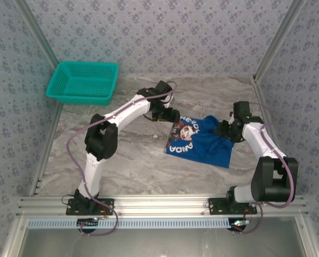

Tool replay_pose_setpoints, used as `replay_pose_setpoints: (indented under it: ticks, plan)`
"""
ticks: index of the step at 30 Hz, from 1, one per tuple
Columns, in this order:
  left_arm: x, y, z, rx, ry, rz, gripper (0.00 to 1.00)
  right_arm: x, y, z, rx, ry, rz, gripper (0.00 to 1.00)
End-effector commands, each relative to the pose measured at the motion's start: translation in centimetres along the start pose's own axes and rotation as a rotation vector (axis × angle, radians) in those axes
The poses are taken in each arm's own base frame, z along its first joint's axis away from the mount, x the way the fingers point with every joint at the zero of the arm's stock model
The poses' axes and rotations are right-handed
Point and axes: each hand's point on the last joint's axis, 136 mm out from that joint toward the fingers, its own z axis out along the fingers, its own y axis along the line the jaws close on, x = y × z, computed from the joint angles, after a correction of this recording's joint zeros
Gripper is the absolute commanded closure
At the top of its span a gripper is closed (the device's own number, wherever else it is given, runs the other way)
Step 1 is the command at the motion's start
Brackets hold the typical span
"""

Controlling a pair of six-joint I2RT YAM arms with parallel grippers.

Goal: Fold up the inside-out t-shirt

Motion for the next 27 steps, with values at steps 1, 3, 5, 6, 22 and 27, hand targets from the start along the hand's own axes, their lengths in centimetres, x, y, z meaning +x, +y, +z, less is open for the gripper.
replay_pose_setpoints:
  ticks: [1,3,5,6,22,27]
  plan:
    - [0.0,-2.0,2.2,0.038,0.011,0.086,0.29,0.4,-1.2,0.5,0.028,0.006,0.008,0.49]
    - [0.6,-2.4,3.5,0.074,0.053,0.076,0.33,0.7,-1.3,0.9,0.021,0.02,0.015,0.49]
    - [1.1,-3.1,4.3,0.127,0.082,0.063,0.37,0.9,-1.3,1.0,0.021,0.026,0.012,0.5]
    - [1.3,-3.3,4.6,0.147,0.09,0.057,0.39,0.8,-1.2,0.9,0.022,0.023,0.009,0.5]
    - [2.3,1.9,5.3,-0.016,0.068,-0.063,0.93,0.1,1.2,-0.9,-0.018,0.012,-0.061,0.51]
    - [3.9,5.4,2.3,-0.078,0.028,-0.126,0.98,0.1,3.8,-2.1,-0.055,0.007,-0.139,0.51]
